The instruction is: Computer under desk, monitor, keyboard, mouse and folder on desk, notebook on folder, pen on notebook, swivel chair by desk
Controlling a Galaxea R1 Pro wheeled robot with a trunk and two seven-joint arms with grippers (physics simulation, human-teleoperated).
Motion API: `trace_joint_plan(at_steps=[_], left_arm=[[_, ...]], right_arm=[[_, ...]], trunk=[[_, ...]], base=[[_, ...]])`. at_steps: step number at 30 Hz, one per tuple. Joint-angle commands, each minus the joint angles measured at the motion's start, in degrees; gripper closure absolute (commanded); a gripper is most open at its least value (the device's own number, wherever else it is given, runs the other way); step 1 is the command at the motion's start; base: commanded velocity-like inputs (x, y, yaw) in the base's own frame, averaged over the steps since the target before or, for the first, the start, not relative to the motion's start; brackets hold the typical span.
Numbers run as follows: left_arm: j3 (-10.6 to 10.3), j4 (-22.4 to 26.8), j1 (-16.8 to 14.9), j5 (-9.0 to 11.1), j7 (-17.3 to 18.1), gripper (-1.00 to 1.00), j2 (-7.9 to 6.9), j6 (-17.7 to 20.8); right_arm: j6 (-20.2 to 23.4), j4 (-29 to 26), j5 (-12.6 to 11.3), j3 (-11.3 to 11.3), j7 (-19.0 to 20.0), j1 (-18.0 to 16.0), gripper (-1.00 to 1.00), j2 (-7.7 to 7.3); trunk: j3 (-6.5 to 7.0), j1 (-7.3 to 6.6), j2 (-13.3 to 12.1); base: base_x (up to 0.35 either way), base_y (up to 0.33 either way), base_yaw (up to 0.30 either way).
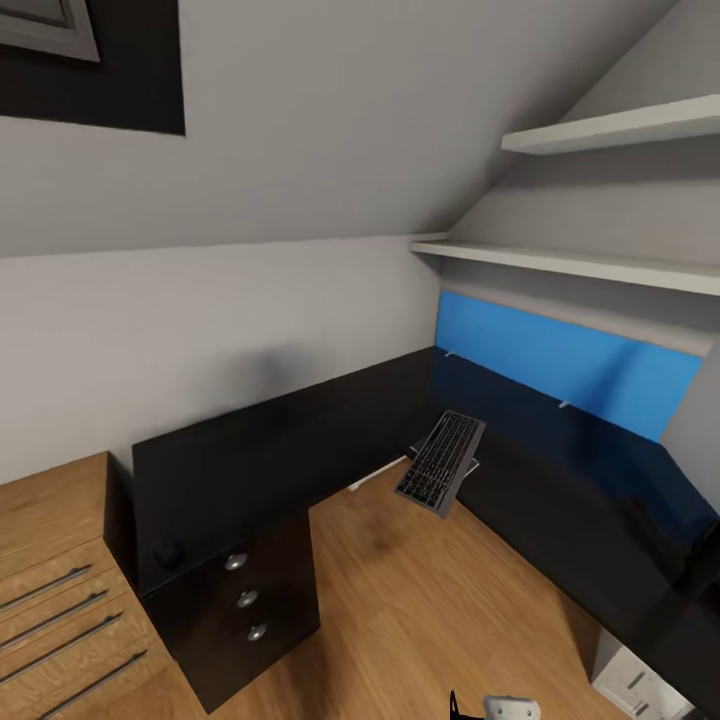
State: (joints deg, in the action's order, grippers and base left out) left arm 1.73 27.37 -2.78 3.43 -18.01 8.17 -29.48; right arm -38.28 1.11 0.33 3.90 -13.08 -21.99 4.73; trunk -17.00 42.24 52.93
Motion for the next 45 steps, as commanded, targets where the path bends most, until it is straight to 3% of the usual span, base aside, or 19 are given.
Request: trace_joint_plan(at_steps=[1,18,29,45], left_arm=[[0.1,0.0,0.0,0.3,0.2,-1.00,0.06,-0.2],[0.3,0.0,0.0,0.3,-1.7,-1.00,0.11,-0.1],[0.3,0.0,0.0,0.4,-1.9,-1.00,0.10,-0.1],[0.4,0.0,0.0,0.4,-1.9,-1.00,0.01,-0.1]], right_arm=[[-0.1,0.1,0.0,0.4,-0.5,-0.1,-1.00,0.02],[-0.1,0.1,0.1,0.5,-0.5,-0.1,-1.00,0.02],[-0.1,0.1,0.1,0.5,-0.5,-0.1,-1.00,0.02],[-0.1,0.1,0.1,0.5,-0.4,-0.1,-1.00,0.02]], trunk=[[-0.26,0.23,0.5],[-3.31,3.97,7.3],[-5.28,6.38,11.7],[-8.16,9.90,18.1]], base=[[0.000,0.000,0.000],[-0.002,0.000,0.000],[-0.182,0.000,0.000],[-0.018,0.000,0.000]])
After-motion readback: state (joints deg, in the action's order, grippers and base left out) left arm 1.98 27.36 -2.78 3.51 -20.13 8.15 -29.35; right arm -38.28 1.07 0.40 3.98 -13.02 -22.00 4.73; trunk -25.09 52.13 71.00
